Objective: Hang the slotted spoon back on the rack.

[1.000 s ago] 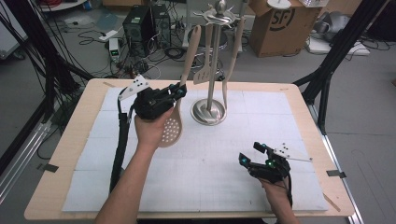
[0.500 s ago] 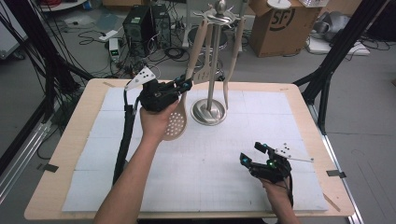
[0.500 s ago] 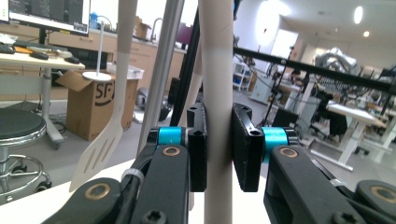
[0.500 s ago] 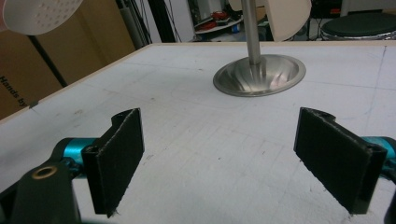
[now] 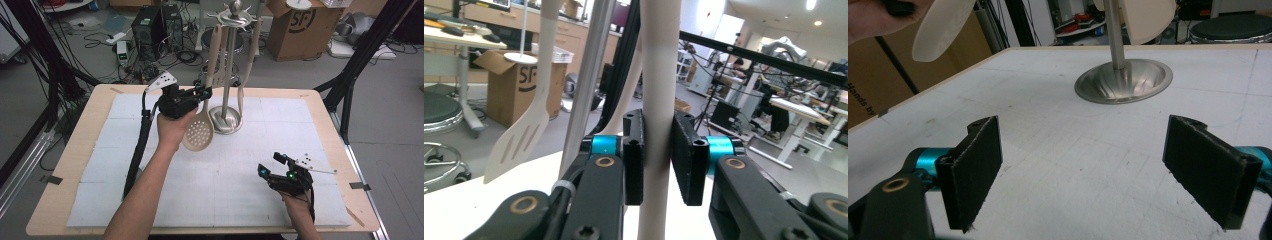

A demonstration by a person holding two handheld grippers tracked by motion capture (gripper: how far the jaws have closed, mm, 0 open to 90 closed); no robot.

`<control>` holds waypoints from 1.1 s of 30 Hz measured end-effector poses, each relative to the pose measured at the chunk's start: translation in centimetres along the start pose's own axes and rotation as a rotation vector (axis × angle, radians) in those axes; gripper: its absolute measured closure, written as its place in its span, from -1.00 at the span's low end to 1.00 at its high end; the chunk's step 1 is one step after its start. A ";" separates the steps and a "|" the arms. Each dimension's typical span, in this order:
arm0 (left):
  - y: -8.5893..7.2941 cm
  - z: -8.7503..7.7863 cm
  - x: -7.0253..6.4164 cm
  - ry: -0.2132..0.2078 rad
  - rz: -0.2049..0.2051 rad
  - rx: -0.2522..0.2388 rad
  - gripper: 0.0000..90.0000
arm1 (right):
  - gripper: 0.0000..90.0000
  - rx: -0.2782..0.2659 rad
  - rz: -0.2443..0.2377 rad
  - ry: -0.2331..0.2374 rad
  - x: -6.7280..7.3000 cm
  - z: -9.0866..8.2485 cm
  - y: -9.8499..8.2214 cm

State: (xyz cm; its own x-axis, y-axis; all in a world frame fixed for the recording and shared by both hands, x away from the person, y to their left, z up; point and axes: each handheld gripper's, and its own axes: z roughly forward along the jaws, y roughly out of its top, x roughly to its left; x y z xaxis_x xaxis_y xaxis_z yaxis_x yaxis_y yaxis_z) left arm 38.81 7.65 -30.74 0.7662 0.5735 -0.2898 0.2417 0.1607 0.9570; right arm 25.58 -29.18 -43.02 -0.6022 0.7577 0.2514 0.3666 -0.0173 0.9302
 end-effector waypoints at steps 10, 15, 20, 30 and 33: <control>-1.3 -1.3 0.5 0.044 -0.014 0.006 0.15 | -0.67 0.002 -0.005 0.000 0.0 0.0 0.0; -2.3 -3.0 0.2 0.024 -0.012 -0.013 0.05 | -0.67 0.007 -0.004 -0.001 0.1 0.1 0.0; -3.7 -5.1 -0.3 0.023 -0.004 -0.011 -0.11 | -0.67 0.005 -0.004 -0.007 0.0 0.0 0.0; -7.8 -8.6 -0.9 0.067 -0.008 0.015 -0.28 | -0.67 -0.009 -0.010 -0.026 -0.4 -0.1 0.1; -8.9 -9.5 -1.0 0.068 -0.020 0.031 -0.32 | -0.67 -0.010 -0.009 -0.030 -0.3 -0.2 0.1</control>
State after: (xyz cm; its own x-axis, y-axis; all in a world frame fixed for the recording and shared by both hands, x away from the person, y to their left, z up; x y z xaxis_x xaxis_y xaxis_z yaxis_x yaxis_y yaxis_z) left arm 30.25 13.23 -38.85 0.7192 0.6239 -0.3058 0.2752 0.1483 0.9499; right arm 25.71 -29.54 -42.99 -0.5841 0.7770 0.2349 0.3539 -0.0167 0.9351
